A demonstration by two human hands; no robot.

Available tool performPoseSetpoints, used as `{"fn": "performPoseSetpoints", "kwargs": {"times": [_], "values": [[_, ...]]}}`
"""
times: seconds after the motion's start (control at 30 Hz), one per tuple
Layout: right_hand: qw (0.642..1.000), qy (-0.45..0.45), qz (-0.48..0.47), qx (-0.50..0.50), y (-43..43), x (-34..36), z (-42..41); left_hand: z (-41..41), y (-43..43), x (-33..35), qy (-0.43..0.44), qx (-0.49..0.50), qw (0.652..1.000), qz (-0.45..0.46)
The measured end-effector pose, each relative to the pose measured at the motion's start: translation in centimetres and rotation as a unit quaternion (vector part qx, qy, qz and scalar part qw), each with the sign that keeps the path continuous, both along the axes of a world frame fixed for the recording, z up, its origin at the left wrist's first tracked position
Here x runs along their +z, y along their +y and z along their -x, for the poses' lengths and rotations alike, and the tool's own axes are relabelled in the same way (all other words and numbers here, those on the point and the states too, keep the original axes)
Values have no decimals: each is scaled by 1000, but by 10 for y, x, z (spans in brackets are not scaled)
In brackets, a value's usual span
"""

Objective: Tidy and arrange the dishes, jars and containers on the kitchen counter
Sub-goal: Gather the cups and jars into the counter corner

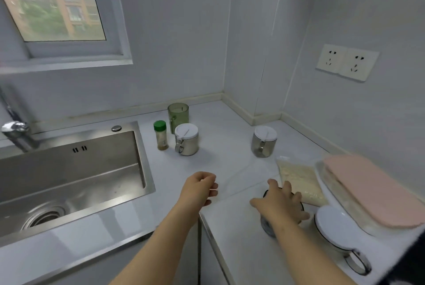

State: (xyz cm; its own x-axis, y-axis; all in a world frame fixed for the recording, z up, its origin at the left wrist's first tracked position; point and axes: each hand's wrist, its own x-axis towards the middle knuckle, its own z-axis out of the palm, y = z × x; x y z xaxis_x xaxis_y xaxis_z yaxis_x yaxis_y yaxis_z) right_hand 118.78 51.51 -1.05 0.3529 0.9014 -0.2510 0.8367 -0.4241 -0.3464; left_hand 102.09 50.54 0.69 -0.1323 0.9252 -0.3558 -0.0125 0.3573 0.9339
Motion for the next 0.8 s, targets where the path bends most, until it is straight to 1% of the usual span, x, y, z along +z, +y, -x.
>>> {"fn": "performPoseSetpoints", "kwargs": {"times": [0.07, 0.13, 0.33, 0.57, 0.7, 0.8], "values": [[1000, -13, -15, -18, 8, -4, 14, 18, 16, -4, 0, -13, 1000, 5], [1000, 3, -24, -20, 14, -6, 25, 28, 28, -7, 1, -21, 1000, 8], [998, 4, -57, 30, 33, -14, 50, 32, 55, -15, 10, -46, 999, 26], [992, 2, -100, 78, 76, -18, 52, 27, 89, -12, 23, -22, 999, 25], [986, 0, -116, 120, 105, -19, 59, 31, 109, -10, 52, 1, 998, 20], [979, 1, -117, 165, 118, -20, 68, 35, 121, -8, 86, -7, 996, 8]]}}
